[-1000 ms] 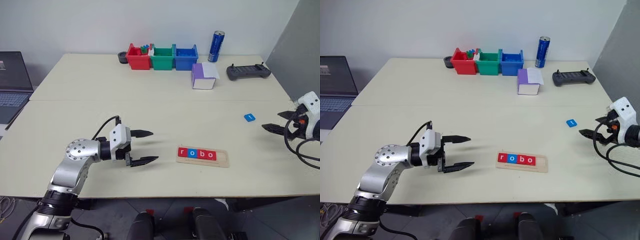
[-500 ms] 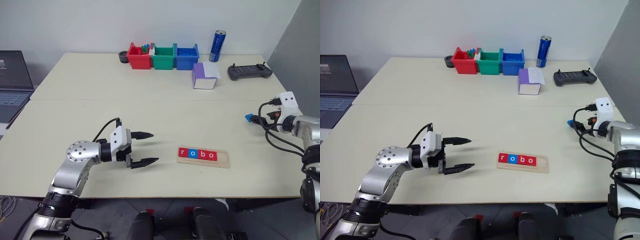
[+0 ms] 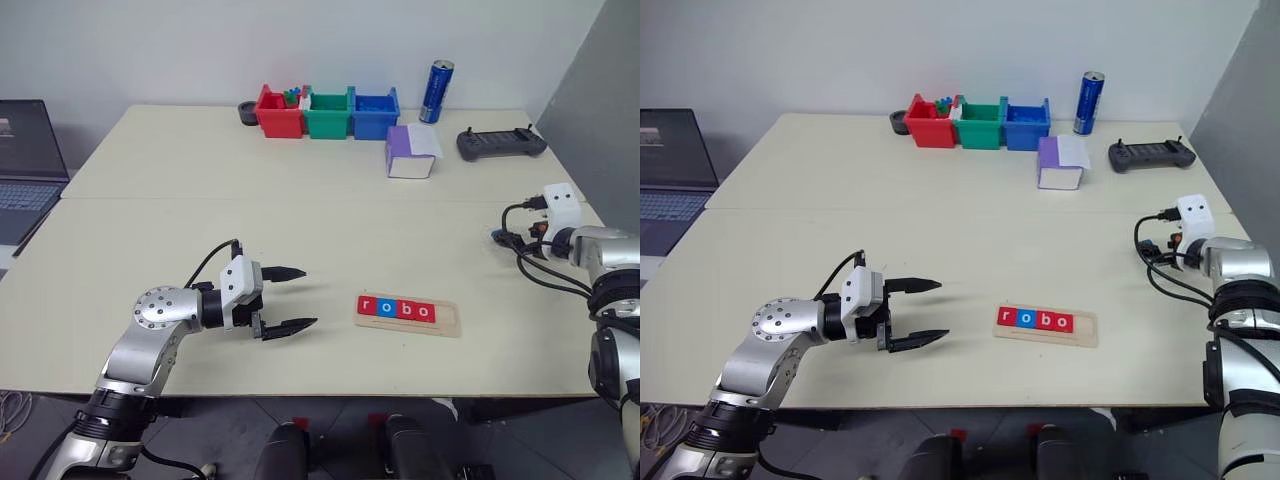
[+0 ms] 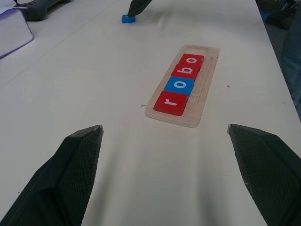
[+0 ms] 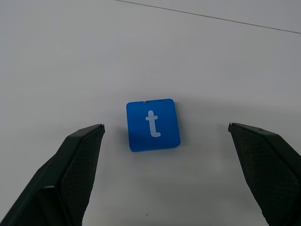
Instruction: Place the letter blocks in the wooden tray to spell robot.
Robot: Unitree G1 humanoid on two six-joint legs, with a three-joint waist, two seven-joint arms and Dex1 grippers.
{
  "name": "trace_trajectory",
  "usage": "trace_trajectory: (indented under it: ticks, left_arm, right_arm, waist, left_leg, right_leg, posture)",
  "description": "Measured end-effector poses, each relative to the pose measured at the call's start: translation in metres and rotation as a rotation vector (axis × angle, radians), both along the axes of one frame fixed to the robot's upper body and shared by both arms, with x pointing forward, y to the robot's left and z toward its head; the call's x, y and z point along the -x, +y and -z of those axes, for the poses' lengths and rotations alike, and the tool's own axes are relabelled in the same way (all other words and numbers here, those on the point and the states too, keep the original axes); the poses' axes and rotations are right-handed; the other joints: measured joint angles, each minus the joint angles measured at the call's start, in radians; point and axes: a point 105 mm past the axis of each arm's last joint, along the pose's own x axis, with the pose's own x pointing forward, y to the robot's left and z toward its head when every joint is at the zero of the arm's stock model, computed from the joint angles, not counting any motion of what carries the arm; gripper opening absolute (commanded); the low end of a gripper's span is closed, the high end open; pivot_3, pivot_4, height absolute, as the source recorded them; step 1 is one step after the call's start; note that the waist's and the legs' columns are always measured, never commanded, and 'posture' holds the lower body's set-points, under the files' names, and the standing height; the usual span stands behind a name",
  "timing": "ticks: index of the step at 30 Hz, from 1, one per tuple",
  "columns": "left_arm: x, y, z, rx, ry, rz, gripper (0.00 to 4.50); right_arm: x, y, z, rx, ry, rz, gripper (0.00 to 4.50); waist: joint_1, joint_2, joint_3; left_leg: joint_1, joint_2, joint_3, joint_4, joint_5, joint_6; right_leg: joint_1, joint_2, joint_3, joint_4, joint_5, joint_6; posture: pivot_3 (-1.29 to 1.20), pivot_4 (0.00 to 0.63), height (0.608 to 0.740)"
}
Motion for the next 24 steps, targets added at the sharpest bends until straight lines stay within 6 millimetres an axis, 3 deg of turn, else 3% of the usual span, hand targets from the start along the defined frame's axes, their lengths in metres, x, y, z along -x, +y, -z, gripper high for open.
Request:
trace_trajectory:
  ticks: [4, 11, 24]
  left_arm:
    - [0.0010, -0.0015, -0.0021, -0.001, -0.009, 0.008, 4.50]
    - [0.0006, -0.0017, -0.0026, -0.001, -0.011, 0.008, 4.50]
    - [0.0006, -0.0015, -0.0024, -0.002, -0.010, 0.007, 4.50]
  right_arm:
    - [-0.0021, -0.0008, -0.0066, 0.004, -0.020, -0.005, 4.49]
    - [-0.0016, 0.0057, -0.0065, -0.004, -0.021, -0.075, 4.49]
    - [-0.0019, -0.0004, -0.0037, 0.013, -0.019, -0.065, 4.49]
  waist:
    - [-0.001, 0.000, 0.000]
    - [0.000, 0.000, 0.000]
    - [-0.001, 0.000, 0.000]
  left_leg:
    - [0.000, 0.000, 0.000, 0.000, 0.000, 0.000]
    - [0.000, 0.000, 0.000, 0.000, 0.000, 0.000]
    - [0.000, 0.000, 0.000, 0.000, 0.000, 0.000]
  right_leg:
    - [0.000, 0.000, 0.000, 0.000, 0.000, 0.000]
    - [0.000, 0.000, 0.000, 0.000, 0.000, 0.000]
    - [0.000, 0.000, 0.000, 0.000, 0.000, 0.000]
  posture:
    - [0.00, 0.150, 0.740]
    - [0.00, 0.150, 0.740]
    - [0.00, 0.150, 0.740]
